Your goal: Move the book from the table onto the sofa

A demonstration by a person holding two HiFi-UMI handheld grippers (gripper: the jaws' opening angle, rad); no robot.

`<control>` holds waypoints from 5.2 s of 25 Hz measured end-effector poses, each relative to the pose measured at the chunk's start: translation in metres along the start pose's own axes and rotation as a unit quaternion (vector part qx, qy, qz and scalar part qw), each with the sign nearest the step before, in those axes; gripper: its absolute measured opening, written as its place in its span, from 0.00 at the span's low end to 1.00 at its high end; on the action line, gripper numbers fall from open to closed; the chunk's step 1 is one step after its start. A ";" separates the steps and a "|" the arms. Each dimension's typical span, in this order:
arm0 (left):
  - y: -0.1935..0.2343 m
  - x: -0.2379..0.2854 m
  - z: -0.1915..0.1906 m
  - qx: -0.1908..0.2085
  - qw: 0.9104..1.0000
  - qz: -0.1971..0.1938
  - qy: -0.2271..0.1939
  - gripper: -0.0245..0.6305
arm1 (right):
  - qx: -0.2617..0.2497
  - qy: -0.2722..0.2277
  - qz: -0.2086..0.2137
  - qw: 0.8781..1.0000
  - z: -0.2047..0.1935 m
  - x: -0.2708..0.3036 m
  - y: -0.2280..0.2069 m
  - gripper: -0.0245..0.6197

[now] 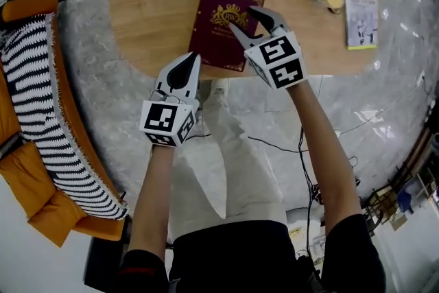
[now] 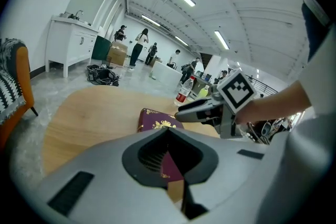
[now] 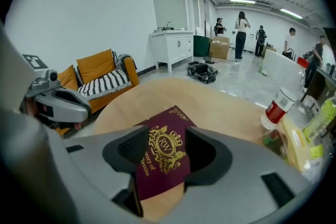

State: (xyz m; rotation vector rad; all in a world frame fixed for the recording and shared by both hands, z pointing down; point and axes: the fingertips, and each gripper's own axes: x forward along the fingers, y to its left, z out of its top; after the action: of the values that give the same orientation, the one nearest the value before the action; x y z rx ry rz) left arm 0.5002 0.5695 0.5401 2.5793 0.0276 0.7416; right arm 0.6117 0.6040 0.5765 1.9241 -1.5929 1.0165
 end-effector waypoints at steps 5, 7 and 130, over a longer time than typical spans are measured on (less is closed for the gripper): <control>0.016 -0.007 -0.011 -0.044 0.999 0.012 0.006 0.06 | -0.029 0.050 0.010 0.998 -0.010 0.034 -0.012 0.52; 0.020 -0.010 -0.011 -0.051 0.999 0.014 0.007 0.06 | -0.048 0.060 0.013 0.997 -0.009 0.045 -0.013 0.55; 0.040 -0.099 -0.186 -0.318 0.905 -0.234 0.157 0.42 | -0.143 0.084 0.121 0.979 -0.043 0.054 0.221 0.61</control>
State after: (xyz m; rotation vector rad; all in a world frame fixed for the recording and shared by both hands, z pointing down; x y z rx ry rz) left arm 0.3166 0.5975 0.6483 1.7182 0.4197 0.8004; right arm 0.3908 0.5482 0.6194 1.4437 -1.7936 0.9544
